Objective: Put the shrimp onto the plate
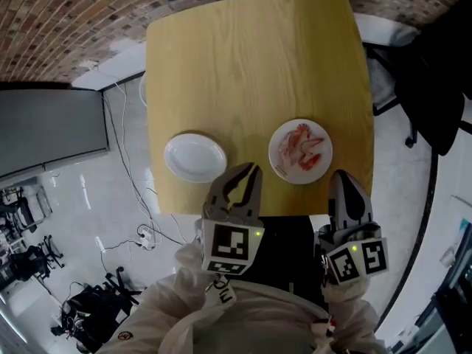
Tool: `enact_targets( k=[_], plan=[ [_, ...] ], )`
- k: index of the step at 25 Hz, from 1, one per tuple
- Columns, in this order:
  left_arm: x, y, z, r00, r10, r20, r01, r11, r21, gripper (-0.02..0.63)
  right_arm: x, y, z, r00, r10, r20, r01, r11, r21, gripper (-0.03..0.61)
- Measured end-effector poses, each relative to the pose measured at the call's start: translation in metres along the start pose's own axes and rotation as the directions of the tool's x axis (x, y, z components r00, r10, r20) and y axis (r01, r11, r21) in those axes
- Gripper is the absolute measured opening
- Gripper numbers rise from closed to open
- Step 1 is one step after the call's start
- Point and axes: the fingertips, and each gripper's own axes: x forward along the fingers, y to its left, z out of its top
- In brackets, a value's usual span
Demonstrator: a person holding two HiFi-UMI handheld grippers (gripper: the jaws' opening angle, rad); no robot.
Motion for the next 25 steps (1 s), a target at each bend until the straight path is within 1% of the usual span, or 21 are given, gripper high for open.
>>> enact_targets(
  k=[3, 5, 8, 12, 15, 19, 21, 25],
  plan=[
    [-0.029, 0.018, 0.015, 0.998, 0.025, 0.065, -0.024, 1.0, -0.011, 0.028, -0.003, 0.03, 0.015, 1.0, 0.02, 0.02, -0.02, 1.0, -0.024, 0.025],
    [-0.046, 0.029, 0.029, 0.992, 0.048, 0.119, -0.046, 0.999, -0.016, 0.023, -0.004, 0.048, 0.029, 0.998, 0.042, 0.042, -0.04, 0.998, -0.052, 0.025],
    [-0.078, 0.041, 0.052, 0.978, 0.089, 0.19, -0.085, 0.996, -0.029, 0.018, -0.009, 0.076, 0.051, 0.995, 0.079, 0.061, -0.073, 0.993, -0.098, 0.025],
    [-0.126, 0.053, 0.075, 0.955, 0.143, 0.259, -0.133, 0.99, -0.054, 0.014, -0.023, 0.114, 0.079, 0.989, 0.124, 0.079, -0.112, 0.983, -0.148, 0.025],
    [-0.155, 0.063, 0.095, 0.932, 0.184, 0.313, -0.168, 0.983, -0.075, 0.012, -0.029, 0.138, 0.102, 0.982, 0.163, 0.096, -0.143, 0.971, -0.191, 0.025],
    [-0.195, 0.066, 0.122, 0.905, 0.222, 0.363, -0.196, 0.975, -0.106, 0.011, -0.049, 0.168, 0.131, 0.972, 0.205, 0.116, -0.173, 0.955, -0.24, 0.025],
    [-0.209, 0.067, 0.141, 0.883, 0.238, 0.405, -0.217, 0.971, -0.099, 0.011, -0.057, 0.178, 0.149, 0.965, 0.22, 0.142, -0.178, 0.948, -0.264, 0.025],
    [-0.238, 0.057, 0.17, 0.84, 0.262, 0.475, -0.258, 0.963, -0.075, 0.012, -0.078, 0.189, 0.173, 0.958, 0.23, 0.169, -0.174, 0.94, -0.292, 0.025]
  ],
)
